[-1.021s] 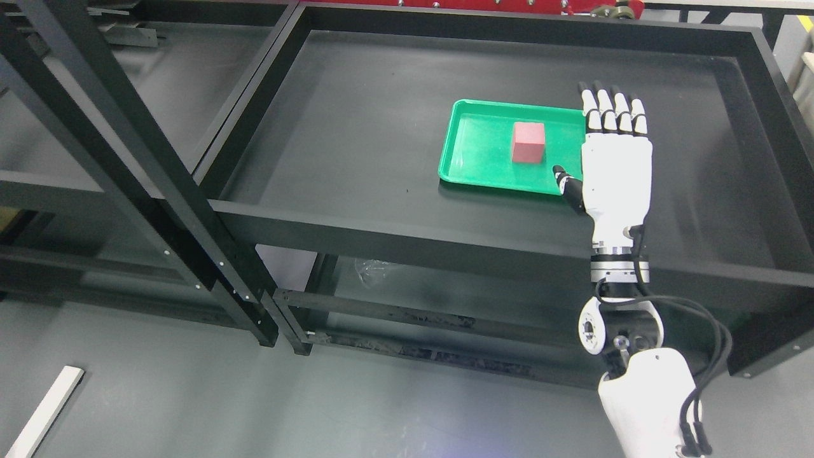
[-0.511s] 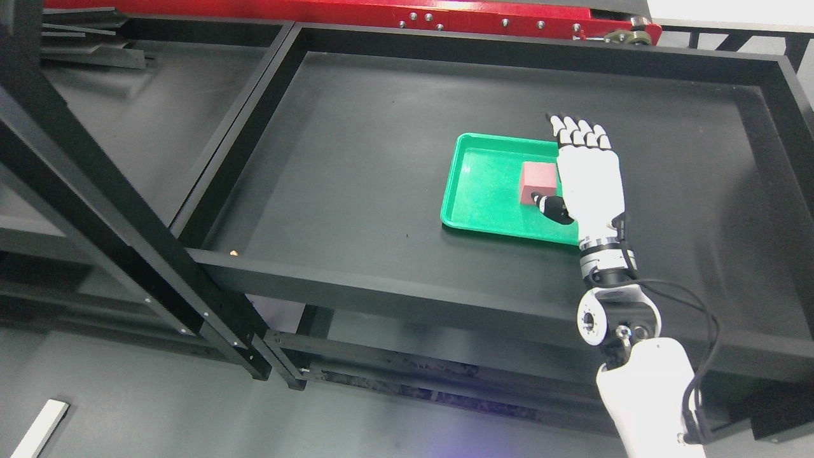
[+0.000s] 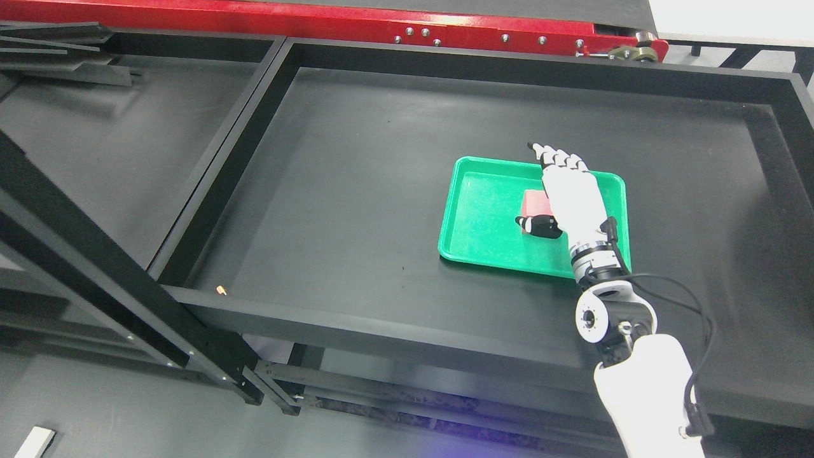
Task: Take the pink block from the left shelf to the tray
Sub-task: 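Lower the right hand beside the pink block on the green tray, then close the right hand fingers around the pink block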
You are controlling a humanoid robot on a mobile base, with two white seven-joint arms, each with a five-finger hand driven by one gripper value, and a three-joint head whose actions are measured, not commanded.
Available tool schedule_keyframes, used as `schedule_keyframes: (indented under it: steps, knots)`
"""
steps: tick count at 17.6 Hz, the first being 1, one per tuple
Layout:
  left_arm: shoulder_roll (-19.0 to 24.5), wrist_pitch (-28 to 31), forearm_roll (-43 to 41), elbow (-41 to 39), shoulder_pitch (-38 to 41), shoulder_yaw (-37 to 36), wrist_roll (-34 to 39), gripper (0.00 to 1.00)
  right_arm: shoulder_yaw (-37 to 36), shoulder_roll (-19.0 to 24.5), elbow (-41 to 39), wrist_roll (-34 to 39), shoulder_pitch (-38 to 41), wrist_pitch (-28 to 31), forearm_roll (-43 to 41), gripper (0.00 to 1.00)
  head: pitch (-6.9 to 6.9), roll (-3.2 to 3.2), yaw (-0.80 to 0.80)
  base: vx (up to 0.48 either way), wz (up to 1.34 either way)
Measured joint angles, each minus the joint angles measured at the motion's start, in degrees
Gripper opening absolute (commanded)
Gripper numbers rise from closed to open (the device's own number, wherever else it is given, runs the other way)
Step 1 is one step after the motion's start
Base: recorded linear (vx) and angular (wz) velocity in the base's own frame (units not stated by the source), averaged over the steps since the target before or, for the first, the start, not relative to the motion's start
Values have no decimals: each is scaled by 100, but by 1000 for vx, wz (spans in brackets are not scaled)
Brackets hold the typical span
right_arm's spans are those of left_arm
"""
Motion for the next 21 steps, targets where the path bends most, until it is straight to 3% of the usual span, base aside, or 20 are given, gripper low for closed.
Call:
schedule_keyframes:
  steps: [12, 21]
  knots:
    - [0, -4, 0, 0, 0, 0, 0, 100, -25, 0, 553, 625, -17, 0, -158, 93, 0, 0, 0, 77, -51]
    - [0, -6, 0, 0, 0, 0, 0, 100, -35, 0, 826, 704, -17, 13, -296, 89, 0, 0, 0, 55, -15]
